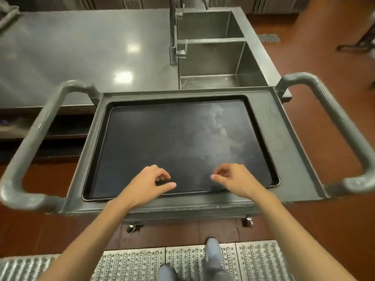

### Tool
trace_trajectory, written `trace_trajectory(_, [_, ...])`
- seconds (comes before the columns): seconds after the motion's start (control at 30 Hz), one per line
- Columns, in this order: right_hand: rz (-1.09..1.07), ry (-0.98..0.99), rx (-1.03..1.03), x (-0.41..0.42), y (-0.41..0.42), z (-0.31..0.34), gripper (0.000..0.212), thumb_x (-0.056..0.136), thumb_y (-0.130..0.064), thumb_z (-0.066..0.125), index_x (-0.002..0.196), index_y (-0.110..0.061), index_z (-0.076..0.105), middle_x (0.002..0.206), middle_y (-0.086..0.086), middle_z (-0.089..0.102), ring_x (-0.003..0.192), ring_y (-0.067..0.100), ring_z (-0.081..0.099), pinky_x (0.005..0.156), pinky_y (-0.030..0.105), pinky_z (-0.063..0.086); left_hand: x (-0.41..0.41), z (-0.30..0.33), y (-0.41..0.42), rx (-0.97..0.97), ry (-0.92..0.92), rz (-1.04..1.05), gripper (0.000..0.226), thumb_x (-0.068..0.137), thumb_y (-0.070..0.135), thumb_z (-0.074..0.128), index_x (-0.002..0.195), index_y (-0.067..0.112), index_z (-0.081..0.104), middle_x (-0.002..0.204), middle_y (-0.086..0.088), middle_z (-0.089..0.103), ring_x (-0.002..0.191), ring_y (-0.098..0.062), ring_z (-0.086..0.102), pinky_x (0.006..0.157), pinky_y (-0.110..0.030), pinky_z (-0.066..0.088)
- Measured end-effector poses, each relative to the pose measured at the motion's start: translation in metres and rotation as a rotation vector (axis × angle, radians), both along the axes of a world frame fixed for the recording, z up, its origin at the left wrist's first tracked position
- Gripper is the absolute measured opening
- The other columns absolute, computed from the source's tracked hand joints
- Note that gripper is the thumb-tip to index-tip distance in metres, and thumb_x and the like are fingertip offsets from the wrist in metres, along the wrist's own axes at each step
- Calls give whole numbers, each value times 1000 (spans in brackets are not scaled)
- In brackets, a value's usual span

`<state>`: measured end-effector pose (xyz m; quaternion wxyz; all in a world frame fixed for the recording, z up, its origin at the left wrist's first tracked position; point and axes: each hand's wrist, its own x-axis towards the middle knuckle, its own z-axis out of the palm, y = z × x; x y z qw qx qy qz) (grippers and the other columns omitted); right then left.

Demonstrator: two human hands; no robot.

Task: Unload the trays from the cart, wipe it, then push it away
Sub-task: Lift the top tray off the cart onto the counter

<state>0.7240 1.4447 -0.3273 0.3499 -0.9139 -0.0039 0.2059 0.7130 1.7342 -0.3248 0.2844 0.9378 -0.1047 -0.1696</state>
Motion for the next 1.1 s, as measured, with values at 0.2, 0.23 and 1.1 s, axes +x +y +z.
trace_trajectory(0.2, [287,-53,-364,-14,6,-22,29,86,-37,74,111,-23,69,112,-1,63,112,18,55,85,31,46,2,-31,14,298,30,-226,29,78,50,71,99,32,63,90,16,47,92,-10,48,78,-28,41])
trace_trajectory(0.23, [318,-85,-398,-12,7,-22,27,87,-34,72,111,-23,68,114,-2,62,113,19,55,84,32,46,4,-30,14,288,21,-224,25,78,47,72,94,31,63,86,16,48,88,-9,49,73,-27,41])
trace_trajectory(1.1, [523,-745,-735,-13,13,-19,42,37,7,76,61,-16,50,53,1,46,47,22,47,44,30,25,-31,-22,5,163,-792,-279,4,80,13,63,76,14,64,70,0,51,60,-18,47,49,-30,39])
